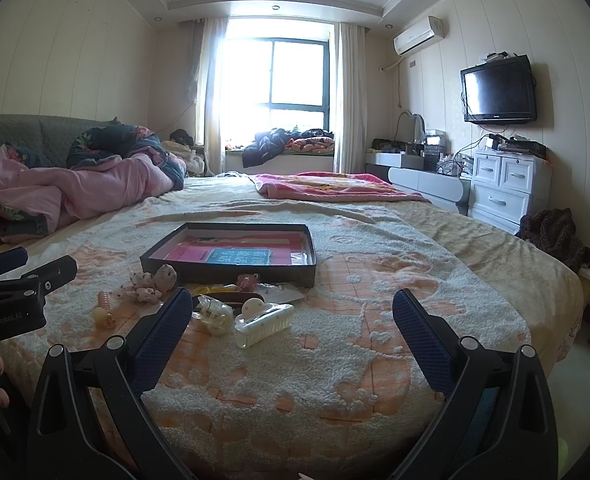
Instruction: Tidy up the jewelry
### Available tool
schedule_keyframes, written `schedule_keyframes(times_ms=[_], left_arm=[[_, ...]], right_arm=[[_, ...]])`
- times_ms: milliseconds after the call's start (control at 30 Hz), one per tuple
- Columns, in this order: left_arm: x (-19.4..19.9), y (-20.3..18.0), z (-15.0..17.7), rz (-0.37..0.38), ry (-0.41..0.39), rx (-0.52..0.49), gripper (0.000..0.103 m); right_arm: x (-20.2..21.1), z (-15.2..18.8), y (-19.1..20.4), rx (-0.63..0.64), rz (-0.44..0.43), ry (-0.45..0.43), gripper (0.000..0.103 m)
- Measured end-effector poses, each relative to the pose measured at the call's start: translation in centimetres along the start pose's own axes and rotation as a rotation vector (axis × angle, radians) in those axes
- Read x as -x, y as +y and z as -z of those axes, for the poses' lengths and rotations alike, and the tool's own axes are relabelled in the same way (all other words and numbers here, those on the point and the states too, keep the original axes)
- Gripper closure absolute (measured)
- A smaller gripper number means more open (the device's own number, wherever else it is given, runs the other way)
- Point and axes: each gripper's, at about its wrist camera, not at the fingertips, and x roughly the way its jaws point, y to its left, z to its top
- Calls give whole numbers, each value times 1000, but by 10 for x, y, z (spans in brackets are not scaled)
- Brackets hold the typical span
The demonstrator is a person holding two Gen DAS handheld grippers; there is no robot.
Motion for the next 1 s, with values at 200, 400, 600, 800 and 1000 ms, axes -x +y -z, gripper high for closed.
schedule_keyframes(times_ms=[200,400,600,800,1000], left_arm=[[0,0,0,0,1,1,10],[1,-5,0,-2,3,-1,10],[-2,0,-1,-6,13,8,10],[-8,14,-1,-27,23,33,10],[-19,40,-4,-84,45,79,10]], right_arm=[[-1,0,0,0,0,1,6],[-1,0,0,0,0,0,6],[-2,0,2,9,-15,1,6],[-14,-6,14,48,-82,29,6],[-31,-9,33,98,-151,66,6]])
